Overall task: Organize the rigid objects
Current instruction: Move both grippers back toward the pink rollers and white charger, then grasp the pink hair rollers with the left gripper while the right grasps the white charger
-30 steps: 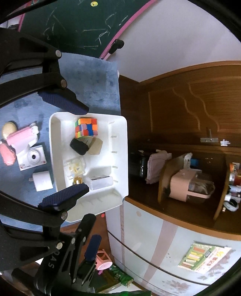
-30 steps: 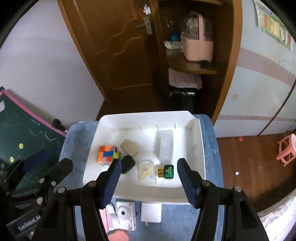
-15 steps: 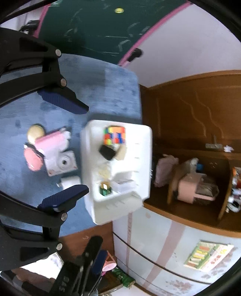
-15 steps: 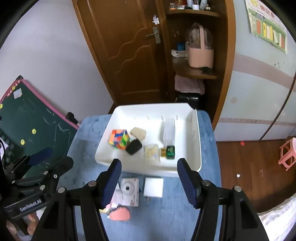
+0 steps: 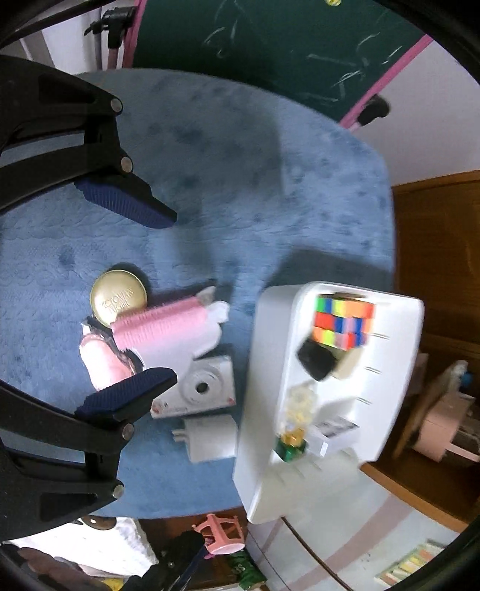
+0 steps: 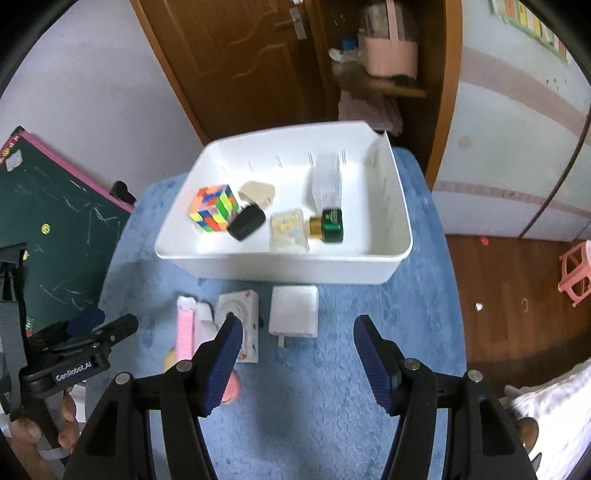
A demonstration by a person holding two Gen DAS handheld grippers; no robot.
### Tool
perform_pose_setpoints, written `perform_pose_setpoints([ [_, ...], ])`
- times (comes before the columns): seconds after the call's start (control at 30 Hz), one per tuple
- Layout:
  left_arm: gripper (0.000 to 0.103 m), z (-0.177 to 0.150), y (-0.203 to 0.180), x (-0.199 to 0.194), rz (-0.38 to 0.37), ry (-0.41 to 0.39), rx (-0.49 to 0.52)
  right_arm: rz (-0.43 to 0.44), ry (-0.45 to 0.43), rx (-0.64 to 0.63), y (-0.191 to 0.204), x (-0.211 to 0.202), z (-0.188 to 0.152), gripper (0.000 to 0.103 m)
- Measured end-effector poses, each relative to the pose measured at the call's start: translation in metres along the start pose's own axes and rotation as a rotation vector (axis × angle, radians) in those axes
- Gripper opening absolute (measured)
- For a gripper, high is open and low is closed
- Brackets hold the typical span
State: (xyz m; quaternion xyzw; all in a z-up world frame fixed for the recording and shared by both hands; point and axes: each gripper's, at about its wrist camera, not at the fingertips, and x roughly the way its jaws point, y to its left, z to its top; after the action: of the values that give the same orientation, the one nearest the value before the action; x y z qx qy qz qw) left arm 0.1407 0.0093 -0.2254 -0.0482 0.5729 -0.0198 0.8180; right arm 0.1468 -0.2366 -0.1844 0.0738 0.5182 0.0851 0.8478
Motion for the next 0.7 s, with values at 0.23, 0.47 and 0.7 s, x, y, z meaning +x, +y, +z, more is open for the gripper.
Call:
perform_pose_setpoints([
  [0.23, 0.080, 0.002, 0.007, 0.040, -0.041, 0.104, -0.030, -0.003, 0.059, 0.025, 0.001, 0.037, -0.006, 0.064],
  [0.47, 0.066, 0.004, 0.007, 0.069, -0.088, 0.192, -0.024, -0.018, 0.103, 0.031, 0.006, 0.070, -0.005, 0.064],
  [0.7, 0.059, 0.007, 0.007, 0.080, -0.122, 0.201, -0.001, -0.043, 0.149, 0.041, 0.007, 0.099, -0.005, 0.064],
])
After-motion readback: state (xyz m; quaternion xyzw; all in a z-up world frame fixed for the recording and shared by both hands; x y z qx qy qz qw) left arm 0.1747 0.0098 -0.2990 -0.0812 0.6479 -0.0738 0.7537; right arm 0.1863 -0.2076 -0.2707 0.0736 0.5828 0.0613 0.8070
